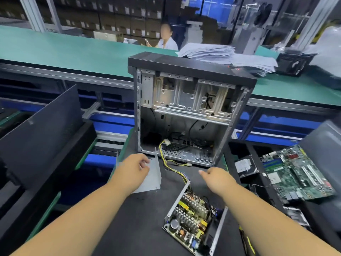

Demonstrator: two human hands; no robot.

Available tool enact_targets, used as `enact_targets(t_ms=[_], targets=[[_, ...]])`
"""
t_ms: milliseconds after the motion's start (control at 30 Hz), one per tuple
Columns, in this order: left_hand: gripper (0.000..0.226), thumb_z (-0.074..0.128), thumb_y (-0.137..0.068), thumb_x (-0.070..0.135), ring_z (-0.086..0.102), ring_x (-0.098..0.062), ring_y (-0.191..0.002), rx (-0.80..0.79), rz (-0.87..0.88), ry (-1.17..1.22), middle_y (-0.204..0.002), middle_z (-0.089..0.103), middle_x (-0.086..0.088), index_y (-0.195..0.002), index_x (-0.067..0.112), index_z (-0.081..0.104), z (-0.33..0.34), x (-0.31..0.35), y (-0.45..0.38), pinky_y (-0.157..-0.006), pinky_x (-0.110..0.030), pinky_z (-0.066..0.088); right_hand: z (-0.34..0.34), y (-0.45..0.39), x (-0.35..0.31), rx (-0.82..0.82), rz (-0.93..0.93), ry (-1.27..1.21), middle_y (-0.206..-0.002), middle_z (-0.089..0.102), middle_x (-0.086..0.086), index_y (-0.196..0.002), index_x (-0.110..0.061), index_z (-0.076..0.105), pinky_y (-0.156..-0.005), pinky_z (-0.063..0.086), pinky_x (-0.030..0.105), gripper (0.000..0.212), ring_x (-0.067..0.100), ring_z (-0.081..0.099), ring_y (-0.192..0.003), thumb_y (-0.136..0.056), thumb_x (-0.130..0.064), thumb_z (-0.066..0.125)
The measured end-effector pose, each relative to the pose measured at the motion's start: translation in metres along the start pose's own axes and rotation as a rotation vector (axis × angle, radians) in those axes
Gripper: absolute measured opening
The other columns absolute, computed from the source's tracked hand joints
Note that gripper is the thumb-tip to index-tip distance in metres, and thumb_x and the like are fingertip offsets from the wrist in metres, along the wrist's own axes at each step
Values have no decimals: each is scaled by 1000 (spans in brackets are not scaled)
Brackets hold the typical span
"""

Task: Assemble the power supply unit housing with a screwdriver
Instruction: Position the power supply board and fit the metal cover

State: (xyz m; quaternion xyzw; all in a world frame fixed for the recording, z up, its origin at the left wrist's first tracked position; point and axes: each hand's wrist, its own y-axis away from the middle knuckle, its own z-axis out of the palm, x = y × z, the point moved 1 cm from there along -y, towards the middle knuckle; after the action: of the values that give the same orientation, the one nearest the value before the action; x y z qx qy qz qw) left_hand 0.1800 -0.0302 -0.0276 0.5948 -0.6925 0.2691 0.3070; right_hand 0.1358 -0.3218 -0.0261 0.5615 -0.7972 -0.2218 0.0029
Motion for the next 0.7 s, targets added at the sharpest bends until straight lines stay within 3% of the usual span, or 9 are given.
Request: enact_targets(t_ms=[167, 267, 333, 467, 533, 700], targets=[[8, 61, -89, 33, 57, -10, -68, -261, 33, -68, -74, 63, 8, -82, 30, 65, 44, 23, 9, -69, -27, 49, -1, 15, 30, -60, 102, 33, -76, 56, 5, -73, -16, 50, -76, 47, 36, 45, 27, 59, -81, -100, -51, 42], [20, 61, -88, 48, 62, -13, -73, -397, 3, -96, -78, 65, 7, -89, 28, 66, 64, 24, 18, -77, -30, 53, 5, 26, 43, -137, 123, 93, -102, 62, 9, -89, -14, 56, -90, 48, 36, 39, 28, 61, -103, -99, -49, 43], [26, 61, -86, 55, 63, -11, -78, -459, -2, -141, -82, 66, 8, -92, 30, 66, 73, 24, 23, -80, -29, 52, 10, 33, 50, -191, 157, 111, -113, 62, 8, -104, -15, 60, -89, 45, 34, 38, 27, 58, -108, -97, -49, 45], [25, 59, -87, 53, 62, -10, -87, -475, 23, -205, -89, 67, 10, -95, 31, 68, 82, 24, 31, -86, -30, 51, 20, 45, 56, -248, 197, -138, -73, 61, 3, -83, -14, 58, -60, 49, 26, 18, 21, 60, -69, -90, -30, 53], [22, 56, -90, 50, 61, -11, -85, -474, 60, -247, -85, 65, 11, -90, 31, 65, 83, 27, 33, -81, -29, 50, 21, 48, 54, -237, 150, -199, -70, 62, 4, -85, -11, 58, -53, 51, 25, 14, 18, 60, -58, -92, -19, 50], [21, 56, -92, 46, 56, -9, -72, -453, 67, -302, -71, 58, 9, -80, 28, 58, 85, 34, 40, -67, -25, 43, 13, 47, 53, -80, 59, -153, -91, 58, 6, -95, -14, 53, -74, 45, 29, 8, 24, 53, -81, -95, -20, 47]])
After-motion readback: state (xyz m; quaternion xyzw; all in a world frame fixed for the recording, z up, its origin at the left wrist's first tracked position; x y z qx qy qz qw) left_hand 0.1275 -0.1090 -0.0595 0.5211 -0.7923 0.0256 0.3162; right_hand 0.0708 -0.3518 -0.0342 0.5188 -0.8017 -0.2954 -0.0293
